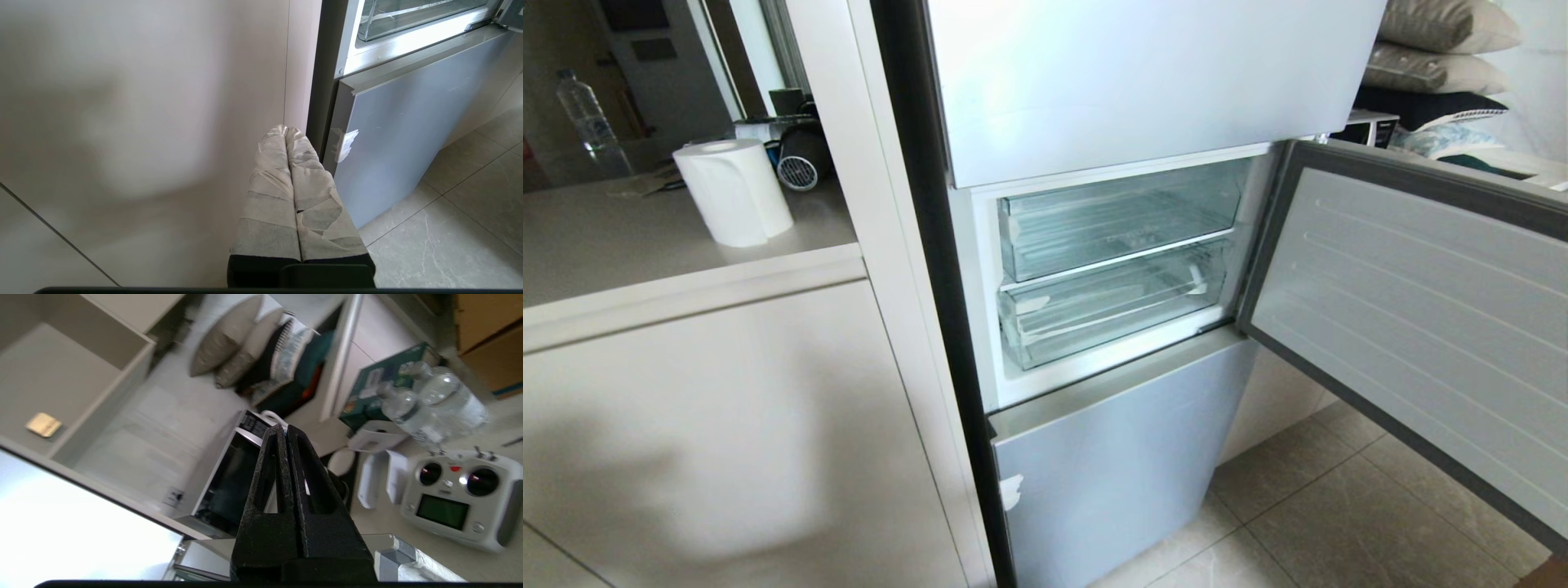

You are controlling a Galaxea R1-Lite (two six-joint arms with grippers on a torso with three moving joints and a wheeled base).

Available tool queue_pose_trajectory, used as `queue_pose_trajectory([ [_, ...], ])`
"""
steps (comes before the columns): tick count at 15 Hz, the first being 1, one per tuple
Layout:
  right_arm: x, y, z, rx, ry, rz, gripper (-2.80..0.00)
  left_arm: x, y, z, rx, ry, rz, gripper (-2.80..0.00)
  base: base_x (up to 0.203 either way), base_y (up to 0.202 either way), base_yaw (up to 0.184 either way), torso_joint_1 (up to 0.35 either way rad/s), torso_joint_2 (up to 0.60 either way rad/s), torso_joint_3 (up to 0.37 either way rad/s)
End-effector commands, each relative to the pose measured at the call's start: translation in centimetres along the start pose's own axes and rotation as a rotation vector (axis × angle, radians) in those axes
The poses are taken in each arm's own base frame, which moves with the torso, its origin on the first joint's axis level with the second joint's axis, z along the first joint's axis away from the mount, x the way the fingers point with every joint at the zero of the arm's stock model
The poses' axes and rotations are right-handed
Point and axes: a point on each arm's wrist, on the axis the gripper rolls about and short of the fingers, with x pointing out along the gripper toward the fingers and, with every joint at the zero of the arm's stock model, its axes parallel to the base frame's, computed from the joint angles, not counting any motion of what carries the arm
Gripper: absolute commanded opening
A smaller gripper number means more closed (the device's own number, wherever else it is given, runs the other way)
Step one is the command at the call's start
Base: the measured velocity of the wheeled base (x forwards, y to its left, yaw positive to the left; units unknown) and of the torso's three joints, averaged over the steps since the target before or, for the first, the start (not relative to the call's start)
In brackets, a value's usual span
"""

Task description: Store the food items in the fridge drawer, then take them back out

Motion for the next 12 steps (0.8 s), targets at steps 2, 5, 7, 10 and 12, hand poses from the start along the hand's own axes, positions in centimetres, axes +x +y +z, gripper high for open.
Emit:
queue_pose_trajectory([
  [2, 2.1, -1.7, 0.8, 0.169, 0.194, -0.292, -2.8, 0.0, 0.0, 0.0, 0.001, -0.002, 0.0, -2.8, 0.0, 0.0, 0.0, 0.0, 0.0, 0.0],
  [5, 4.1, -3.9, 1.1, 0.28, 0.308, -0.426, -2.8, 0.0, 0.0, 0.0, 0.0, -0.002, 0.0, -2.8, 0.0, 0.0, 0.0, 0.0, 0.0, 0.0],
  [7, 4.7, -5.3, 0.2, 0.345, 0.405, -0.511, -2.8, 0.0, 0.0, 0.0, 0.0, -0.002, 0.0, -2.8, 0.0, 0.0, 0.0, 0.0, 0.0, 0.0],
  [10, 6.3, -7.1, -0.7, 0.377, 0.476, -0.531, -2.8, 0.0, 0.0, 0.0, 0.001, -0.002, 0.0, -2.8, 0.0, 0.0, 0.0, 0.0, 0.0, 0.0],
  [12, 6.9, -7.1, -1.2, 0.387, 0.514, -0.506, -2.8, 0.0, 0.0, 0.0, 0.001, -0.002, 0.0, -2.8, 0.0, 0.0, 0.0, 0.0, 0.0, 0.0],
])
